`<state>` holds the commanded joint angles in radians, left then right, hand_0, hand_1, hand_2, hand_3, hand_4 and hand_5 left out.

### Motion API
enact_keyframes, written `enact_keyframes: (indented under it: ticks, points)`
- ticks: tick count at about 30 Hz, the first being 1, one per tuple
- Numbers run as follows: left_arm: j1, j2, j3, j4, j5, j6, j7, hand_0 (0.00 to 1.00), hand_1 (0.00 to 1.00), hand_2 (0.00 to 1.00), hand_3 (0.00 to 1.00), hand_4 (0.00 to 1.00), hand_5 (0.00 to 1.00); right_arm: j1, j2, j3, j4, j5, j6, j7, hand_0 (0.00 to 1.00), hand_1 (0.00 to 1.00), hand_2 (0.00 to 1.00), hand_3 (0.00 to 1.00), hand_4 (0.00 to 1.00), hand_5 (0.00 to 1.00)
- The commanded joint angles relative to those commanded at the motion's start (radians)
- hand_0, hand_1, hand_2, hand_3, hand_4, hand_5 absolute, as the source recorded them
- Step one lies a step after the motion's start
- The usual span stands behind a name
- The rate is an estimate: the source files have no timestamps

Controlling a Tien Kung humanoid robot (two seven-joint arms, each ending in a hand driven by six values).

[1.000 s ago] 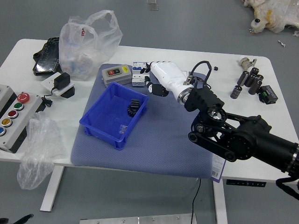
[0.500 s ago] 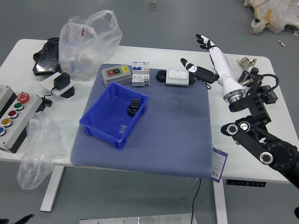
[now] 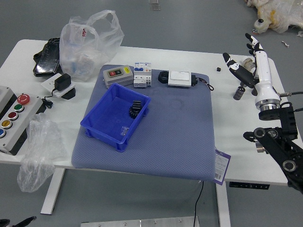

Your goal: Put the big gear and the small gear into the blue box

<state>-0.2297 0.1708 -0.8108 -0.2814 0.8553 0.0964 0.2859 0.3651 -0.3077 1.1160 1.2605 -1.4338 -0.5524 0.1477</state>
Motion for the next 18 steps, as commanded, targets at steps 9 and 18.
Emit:
enact_keyframes:
  ticks: [9,18]
  points:
    - [-0.002,0.010,-0.022,-0.003,0.021,-0.005,0.020,0.659,0.341,0.433,0.749,0.762,0.634,0.002,0.003,-0.006,0.006,-0.042,-0.024,-0.040,0.525,0.795,0.998,0.941,0.869,0.559]
    - [-0.001,0.015,-0.072,-0.009,0.071,-0.007,0.045,0.657,0.358,0.452,0.748,0.749,0.582,0.023,0.011,-0.013,0.019,-0.301,0.052,-0.242,0.347,0.414,0.657,0.591,0.853,0.589]
